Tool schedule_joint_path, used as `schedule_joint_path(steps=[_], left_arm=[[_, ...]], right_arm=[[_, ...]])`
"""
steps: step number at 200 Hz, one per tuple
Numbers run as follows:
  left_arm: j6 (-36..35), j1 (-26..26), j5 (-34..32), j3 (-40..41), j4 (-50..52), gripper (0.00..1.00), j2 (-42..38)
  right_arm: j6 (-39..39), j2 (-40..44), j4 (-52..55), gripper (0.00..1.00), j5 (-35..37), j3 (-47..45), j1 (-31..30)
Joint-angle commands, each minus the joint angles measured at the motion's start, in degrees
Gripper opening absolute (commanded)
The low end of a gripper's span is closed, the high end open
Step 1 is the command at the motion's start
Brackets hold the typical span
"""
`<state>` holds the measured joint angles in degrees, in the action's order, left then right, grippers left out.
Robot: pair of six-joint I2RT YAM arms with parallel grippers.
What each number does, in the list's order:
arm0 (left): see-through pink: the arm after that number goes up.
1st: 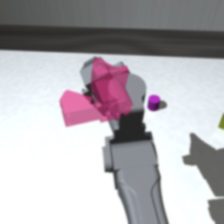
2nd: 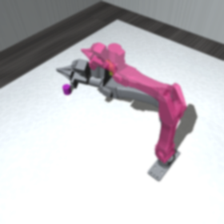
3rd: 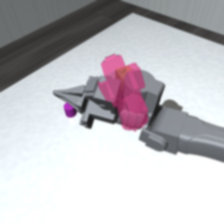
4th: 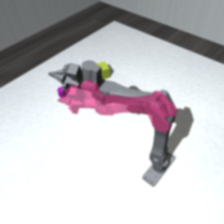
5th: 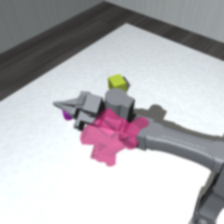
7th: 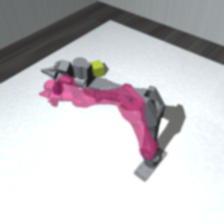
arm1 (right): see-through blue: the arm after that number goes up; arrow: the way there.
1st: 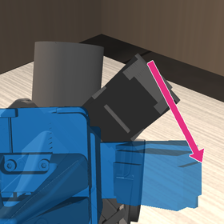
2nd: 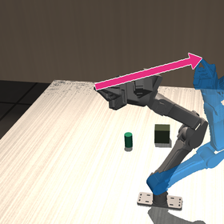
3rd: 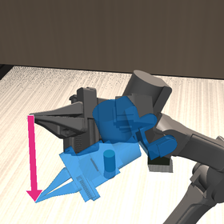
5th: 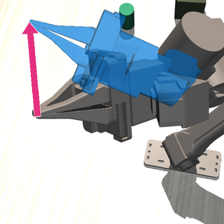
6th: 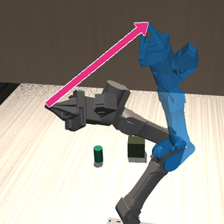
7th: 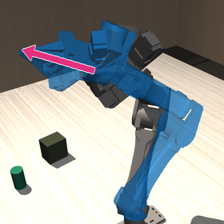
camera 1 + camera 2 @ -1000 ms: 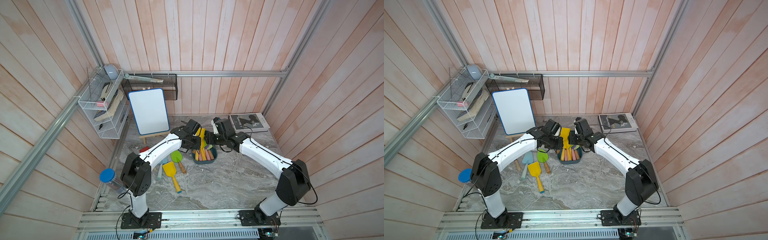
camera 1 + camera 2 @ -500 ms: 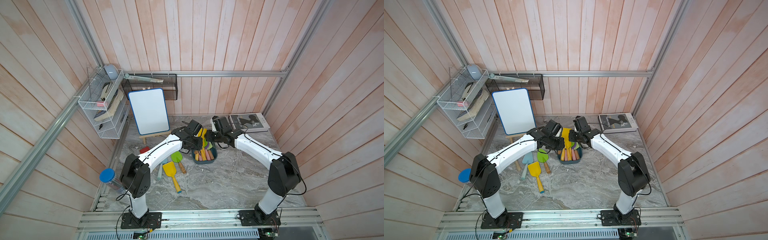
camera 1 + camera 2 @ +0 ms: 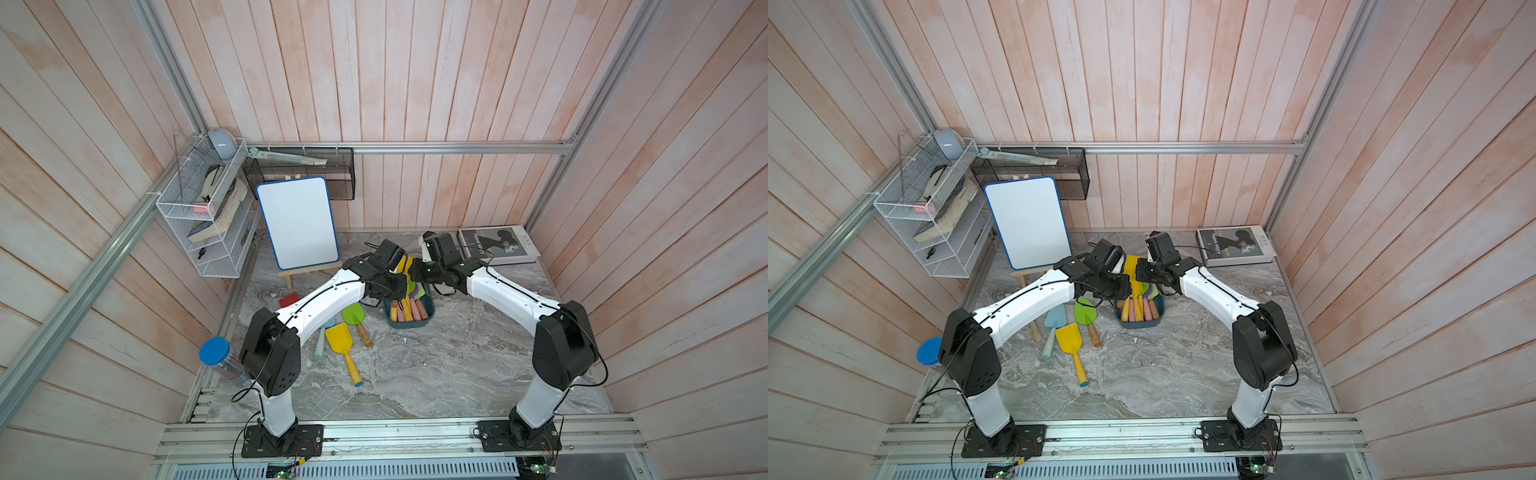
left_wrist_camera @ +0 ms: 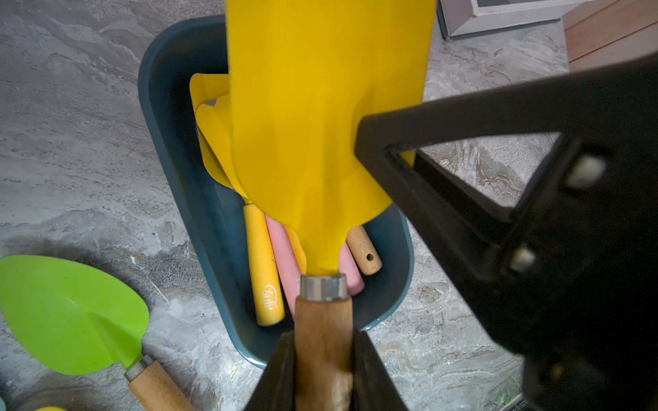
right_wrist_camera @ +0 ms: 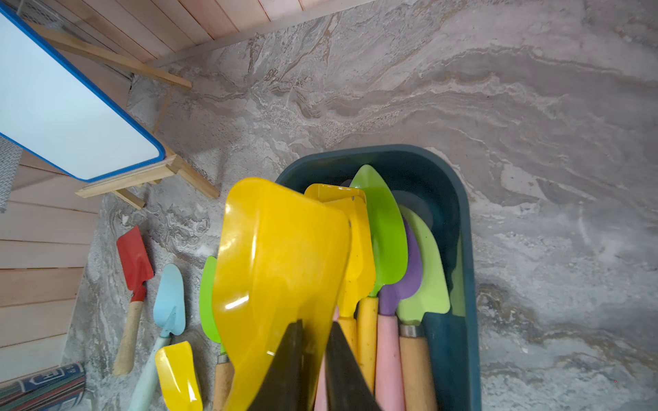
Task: Put the shovel into the storage box
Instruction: Place the shovel in the storage box.
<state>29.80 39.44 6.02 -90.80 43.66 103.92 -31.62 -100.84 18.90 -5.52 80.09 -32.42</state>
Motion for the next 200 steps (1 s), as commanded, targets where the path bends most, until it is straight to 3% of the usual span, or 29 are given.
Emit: schedule_joint_path(steps=[1,20,57,86,129,200], left_arm=[[0.0,0.27,1.01,0.41,-2.97,0.19,-1.97],[0.04,0.37,1.23,0.38,-3.22,0.22,-1.99],[0.06,0.42,1.35,0.69,-3.97,0.56,-2.62],[-0.18,0.4,2.8,2.24,-6.24,0.69,-3.98],[-0.62,0.43,5.71,5.58,-11.45,0.76,-6.99],[1.18,-1.07,11.39,12.33,-20.15,0.77,-11.42]], right_arm=[[0.06,-1.19,0.09,0.09,0.38,1.03,0.54],[0.01,-1.21,0.11,0.0,0.33,0.96,0.54],[-0.13,-1.05,-0.48,0.0,0.55,0.55,0.98],[0.32,-0.47,-1.53,0.0,-0.76,-0.36,2.16],[4.23,0.55,-2.88,0.0,-5.21,-2.19,5.59],[23.49,-3.31,-1.39,0.0,-9.46,-0.97,8.87]])
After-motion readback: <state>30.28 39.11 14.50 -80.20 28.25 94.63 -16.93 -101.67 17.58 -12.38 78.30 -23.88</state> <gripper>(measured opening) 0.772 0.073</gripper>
